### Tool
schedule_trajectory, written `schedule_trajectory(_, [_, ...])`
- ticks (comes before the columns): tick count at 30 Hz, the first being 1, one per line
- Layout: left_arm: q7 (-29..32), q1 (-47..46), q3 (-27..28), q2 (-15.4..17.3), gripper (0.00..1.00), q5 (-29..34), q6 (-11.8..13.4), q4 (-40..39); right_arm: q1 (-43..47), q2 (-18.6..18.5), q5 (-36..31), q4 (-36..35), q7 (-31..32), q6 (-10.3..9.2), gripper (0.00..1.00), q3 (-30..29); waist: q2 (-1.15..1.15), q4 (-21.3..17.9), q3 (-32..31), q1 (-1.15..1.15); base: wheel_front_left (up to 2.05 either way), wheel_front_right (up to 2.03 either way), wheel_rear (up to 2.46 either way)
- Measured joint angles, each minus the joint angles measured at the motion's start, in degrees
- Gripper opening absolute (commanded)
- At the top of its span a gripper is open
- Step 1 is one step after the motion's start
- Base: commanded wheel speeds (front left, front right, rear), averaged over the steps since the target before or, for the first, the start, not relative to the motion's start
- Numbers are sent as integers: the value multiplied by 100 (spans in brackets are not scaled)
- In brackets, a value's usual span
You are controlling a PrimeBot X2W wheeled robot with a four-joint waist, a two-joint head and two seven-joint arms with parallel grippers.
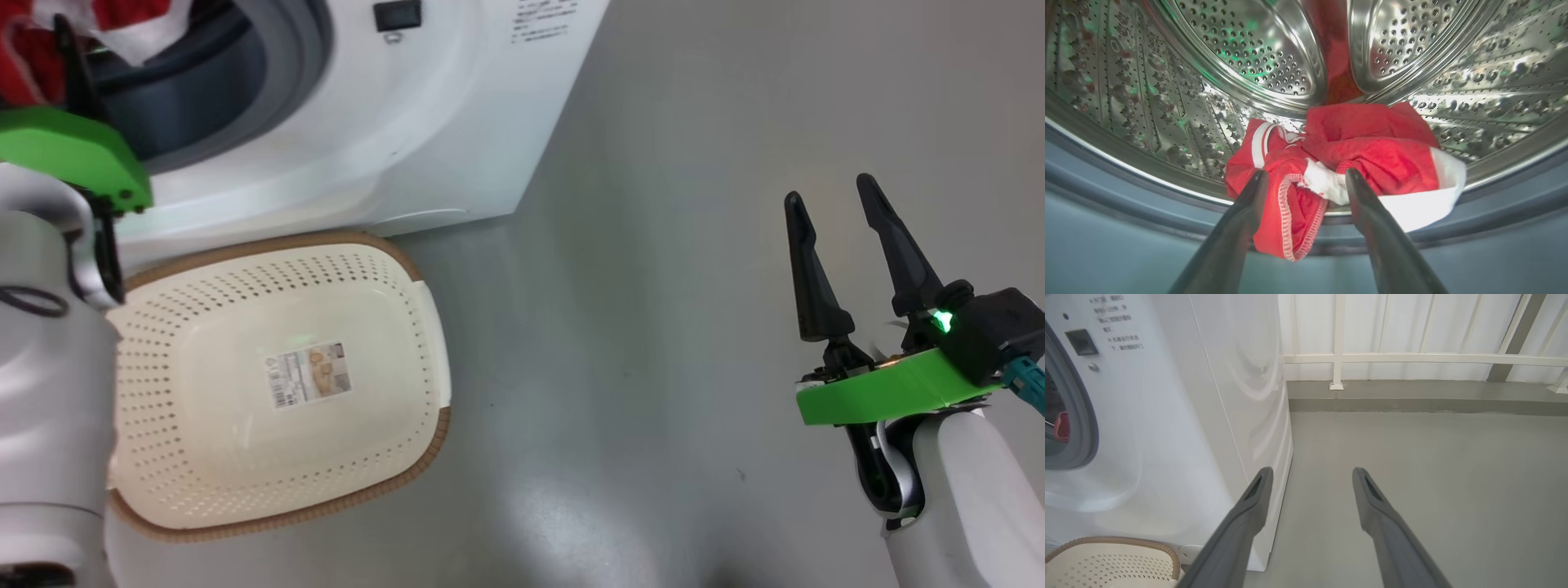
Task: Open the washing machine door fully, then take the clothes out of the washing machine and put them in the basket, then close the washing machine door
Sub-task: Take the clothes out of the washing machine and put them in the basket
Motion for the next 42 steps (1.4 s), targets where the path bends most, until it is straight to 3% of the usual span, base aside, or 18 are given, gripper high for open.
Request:
schedule_trajectory(7, [186,-280,-132,333,100,243,365,656,-52,37,56,2,0,1,100,69,0,-235,120,0,0,0,0])
schedule_trajectory(14, [319,-394,-299,466,100,356,471,1025,-52,62,121,12,0,1,100,138,0,-316,125,0,0,0,0])
schedule_trajectory(15, [349,-420,-321,475,8,357,471,1061,-52,63,127,16,0,0,100,138,0,-317,123,0,0,0,0])
schedule_trajectory(16, [353,-440,-331,478,0,357,471,1077,-52,65,127,19,0,1,100,138,0,-317,120,0,0,0,0])
schedule_trajectory(27, [57,-463,-328,483,0,226,450,1154,-49,77,140,57,0,1,100,141,0,-284,52,0,0,0,0])
schedule_trajectory(32, [-70,-450,-187,470,0,41,269,923,-47,78,140,59,0,1,100,126,0,-257,1,0,0,0,0])
schedule_trajectory(36, [-103,-249,-140,409,0,-100,148,557,-43,79,140,100,0,1,100,97,0,-221,-101,0,0,0,0])
schedule_trajectory(42, [-110,448,33,398,0,-177,102,-646,-42,82,140,113,0,1,100,76,0,-153,-298,0,0,0,0])
